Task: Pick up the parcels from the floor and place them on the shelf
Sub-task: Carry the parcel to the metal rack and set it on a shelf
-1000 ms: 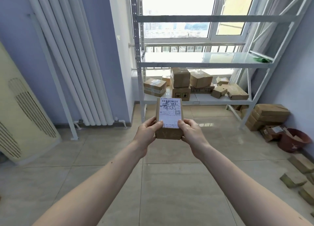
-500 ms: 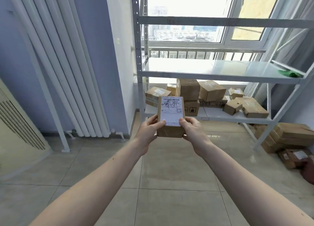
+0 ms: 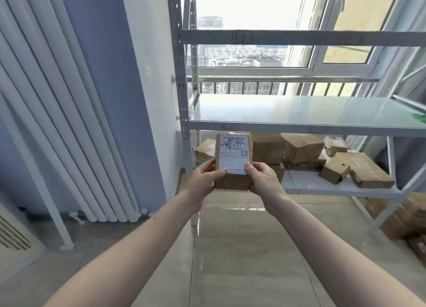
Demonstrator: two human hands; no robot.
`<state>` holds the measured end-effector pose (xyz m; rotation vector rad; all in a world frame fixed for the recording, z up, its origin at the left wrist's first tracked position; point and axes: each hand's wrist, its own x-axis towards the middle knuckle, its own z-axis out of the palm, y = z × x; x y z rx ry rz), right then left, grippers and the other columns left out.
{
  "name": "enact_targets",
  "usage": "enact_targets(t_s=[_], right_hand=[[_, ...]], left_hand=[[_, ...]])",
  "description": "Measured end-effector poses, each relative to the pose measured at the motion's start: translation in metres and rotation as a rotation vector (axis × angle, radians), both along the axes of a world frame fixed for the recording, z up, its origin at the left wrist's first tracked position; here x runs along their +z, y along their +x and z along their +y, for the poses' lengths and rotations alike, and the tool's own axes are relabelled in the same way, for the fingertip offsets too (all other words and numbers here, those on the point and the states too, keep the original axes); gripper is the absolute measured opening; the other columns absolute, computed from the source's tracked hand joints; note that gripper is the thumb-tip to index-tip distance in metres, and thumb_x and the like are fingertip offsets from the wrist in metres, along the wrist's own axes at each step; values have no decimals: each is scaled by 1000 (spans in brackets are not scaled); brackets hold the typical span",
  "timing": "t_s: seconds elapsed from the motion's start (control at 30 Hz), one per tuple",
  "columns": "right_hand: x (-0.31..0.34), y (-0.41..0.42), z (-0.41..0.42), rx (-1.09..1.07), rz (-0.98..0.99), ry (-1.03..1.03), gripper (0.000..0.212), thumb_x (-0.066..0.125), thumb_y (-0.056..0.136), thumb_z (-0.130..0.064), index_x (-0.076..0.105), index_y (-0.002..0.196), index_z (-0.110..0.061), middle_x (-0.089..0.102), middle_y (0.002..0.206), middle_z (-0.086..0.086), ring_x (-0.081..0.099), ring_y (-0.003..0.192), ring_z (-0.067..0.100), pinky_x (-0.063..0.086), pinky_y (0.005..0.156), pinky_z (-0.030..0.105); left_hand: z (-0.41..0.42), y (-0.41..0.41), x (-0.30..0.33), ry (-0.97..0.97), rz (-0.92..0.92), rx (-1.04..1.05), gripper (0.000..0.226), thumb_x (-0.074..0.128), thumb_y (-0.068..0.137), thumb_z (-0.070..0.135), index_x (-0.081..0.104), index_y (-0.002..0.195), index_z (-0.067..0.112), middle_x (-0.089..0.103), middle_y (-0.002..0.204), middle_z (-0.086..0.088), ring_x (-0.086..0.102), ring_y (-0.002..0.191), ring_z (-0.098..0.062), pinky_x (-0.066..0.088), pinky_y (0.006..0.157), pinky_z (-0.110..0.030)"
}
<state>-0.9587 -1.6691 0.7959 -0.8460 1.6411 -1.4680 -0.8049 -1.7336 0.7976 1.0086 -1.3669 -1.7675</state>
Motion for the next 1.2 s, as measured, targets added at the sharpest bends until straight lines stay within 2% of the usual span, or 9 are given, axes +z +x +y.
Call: enact_targets(t_s=[0.23, 0.4, 0.47, 0.6, 0.7, 0.83, 0.93, 1.03, 1.2], right_hand=[[-2, -44, -105, -35, 9, 29, 36, 56, 99, -31, 55, 128, -9, 68, 107, 0, 65, 106, 23, 51, 101, 46], [-11, -84, -179, -46, 34, 62, 35, 56, 99, -32, 56, 126, -11, 67, 118, 8, 64, 107, 24, 51, 97, 42], [-14, -103, -210, -38, 41, 60, 30, 56, 98, -32, 57, 121, -13, 67, 118, 9, 65, 109, 26, 51, 97, 42], [-13, -140, -269, -32, 42, 73, 31, 58, 97, -33, 59, 119, -12, 68, 120, 10, 66, 110, 27, 51, 101, 46], [-9, -166, -311, -9, 30, 71, 30, 59, 97, -31, 59, 121, -11, 68, 117, 8, 66, 107, 24, 52, 94, 38], [-7, -191, -360, 13, 54, 104, 31, 58, 97, -30, 59, 122, -10, 68, 118, 10, 66, 104, 25, 53, 92, 39], [-12, -207, -396, 22, 42, 123, 36, 58, 98, -29, 57, 125, -5, 68, 117, 13, 67, 100, 25, 58, 87, 40], [-13, -217, -427, 20, 37, 137, 33, 56, 99, -29, 57, 123, -6, 67, 111, 12, 67, 88, 20, 58, 62, 28], [-21, -234, -478, -33, 76, 169, 52, 58, 92, -41, 57, 130, -5, 66, 125, 13, 65, 111, 27, 53, 99, 50]], left_hand=[[-115, -47, -12, 36, -26, -25, 66, 75, 83, 23, 48, 143, 25, 64, 131, 4, 59, 121, -18, 45, 103, -42], [-189, -89, -20, 52, 5, -27, 52, 71, 88, 18, 53, 136, 21, 67, 126, 2, 66, 102, -13, 52, 70, -25], [-218, -107, -23, 48, 4, -23, 49, 71, 87, 19, 56, 134, 21, 69, 124, 1, 68, 99, -14, 54, 68, -24], [-277, -143, -24, 23, -23, 16, 52, 73, 84, 24, 58, 134, 19, 70, 123, -2, 67, 106, -19, 55, 79, -32], [-317, -169, -22, 30, -32, 39, 57, 76, 80, 28, 58, 134, 21, 71, 122, 2, 66, 109, -17, 51, 97, -39], [-364, -194, -24, 27, -66, 54, 66, 77, 73, 30, 58, 135, 18, 71, 122, 0, 64, 114, -20, 47, 105, -39], [-401, -211, -29, 49, -26, 60, 57, 74, 80, 19, 57, 133, 8, 70, 121, -9, 67, 110, -26, 54, 93, -35], [-434, -225, -33, 73, -27, 72, 67, 76, 76, 22, 50, 136, 3, 67, 125, -13, 67, 108, -29, 58, 75, -31], [-488, -245, -36, 57, -74, 46, 47, 71, 88, 16, 53, 129, 3, 68, 122, -13, 67, 108, -24, 55, 84, -28]])
